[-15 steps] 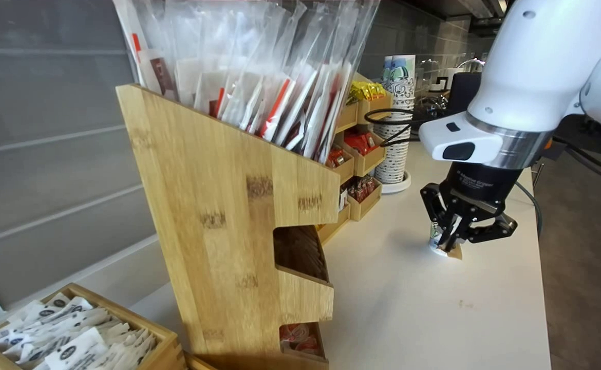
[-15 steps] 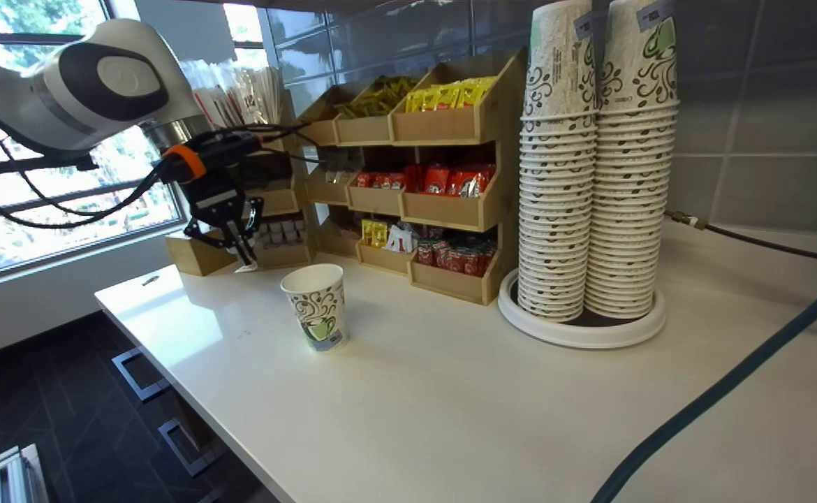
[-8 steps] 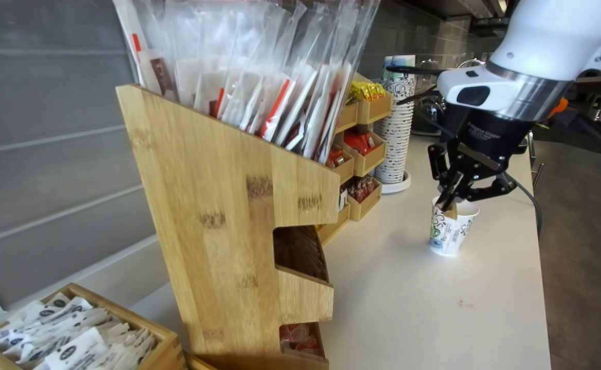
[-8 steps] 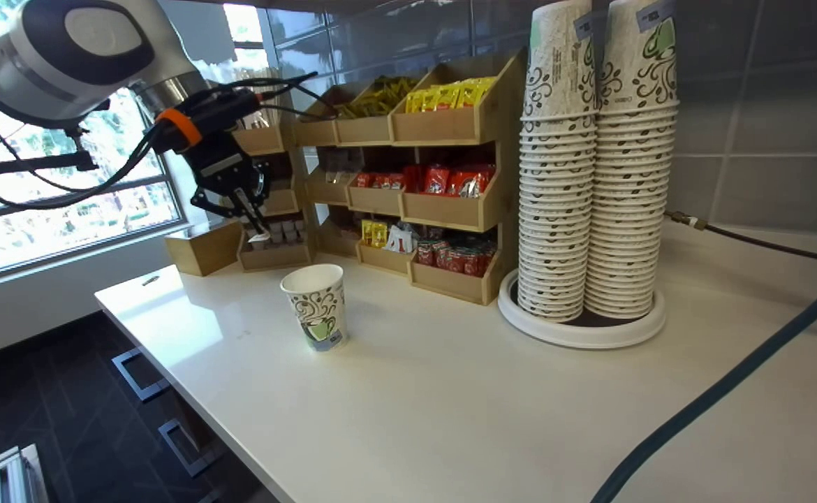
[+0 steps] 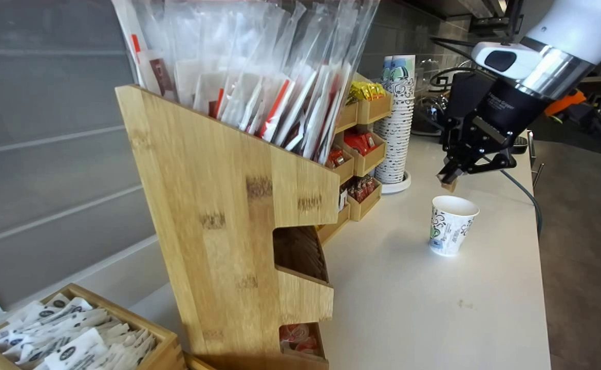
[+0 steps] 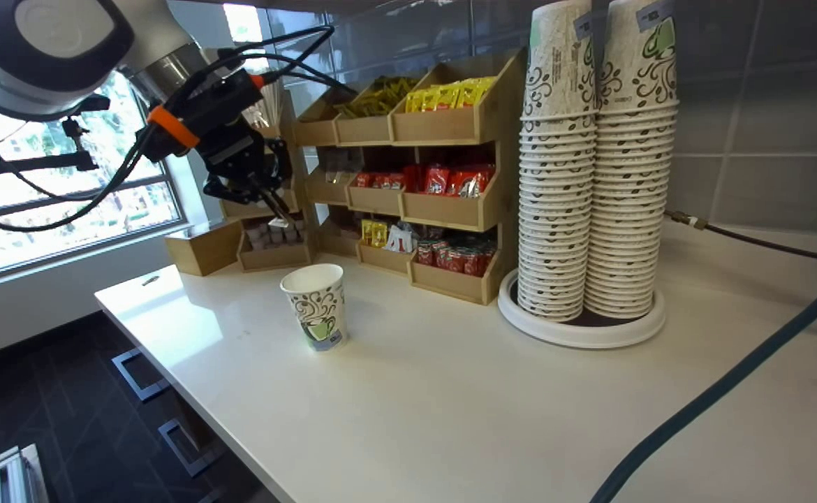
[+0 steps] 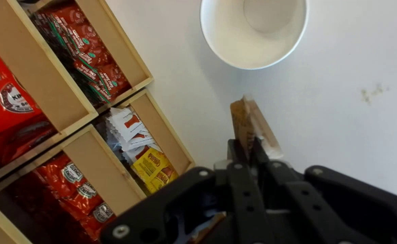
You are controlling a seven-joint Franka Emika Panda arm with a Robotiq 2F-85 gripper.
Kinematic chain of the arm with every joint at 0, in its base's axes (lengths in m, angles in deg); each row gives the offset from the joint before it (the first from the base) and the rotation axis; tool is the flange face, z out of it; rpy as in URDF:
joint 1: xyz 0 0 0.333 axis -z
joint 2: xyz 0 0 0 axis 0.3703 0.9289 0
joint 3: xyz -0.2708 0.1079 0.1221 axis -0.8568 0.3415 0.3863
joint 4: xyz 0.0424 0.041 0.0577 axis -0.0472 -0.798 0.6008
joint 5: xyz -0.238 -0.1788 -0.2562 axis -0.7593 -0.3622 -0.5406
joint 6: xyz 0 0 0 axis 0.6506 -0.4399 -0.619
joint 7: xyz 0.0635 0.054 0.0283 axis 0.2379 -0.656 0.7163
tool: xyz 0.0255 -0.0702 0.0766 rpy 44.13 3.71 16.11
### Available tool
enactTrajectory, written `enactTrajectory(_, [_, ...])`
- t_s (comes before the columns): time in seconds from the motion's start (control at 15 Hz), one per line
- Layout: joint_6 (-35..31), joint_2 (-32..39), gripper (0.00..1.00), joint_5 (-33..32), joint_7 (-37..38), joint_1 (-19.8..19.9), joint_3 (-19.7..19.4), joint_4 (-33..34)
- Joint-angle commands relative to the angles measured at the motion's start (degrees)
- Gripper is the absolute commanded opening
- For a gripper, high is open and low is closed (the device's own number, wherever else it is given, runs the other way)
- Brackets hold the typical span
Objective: Pick up the brown pack and put it down
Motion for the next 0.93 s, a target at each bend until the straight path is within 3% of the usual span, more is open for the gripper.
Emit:
enactTrajectory(0.0, [-4.1, -4.4, 0.02, 3.4, 1.0, 0.3, -2.6, -4.3])
enactTrajectory(0.47, [-5.5, -4.3, 0.02, 9.6, 0.9, -1.4, -7.9, -3.2])
enactTrajectory(0.53, [-4.0, -3.8, 0.08, 7.6, 0.9, -0.1, -6.3, -3.1])
enactTrajectory(0.87, [-4.5, -3.8, 0.08, 8.4, 0.9, -0.3, -7.1, -3.1])
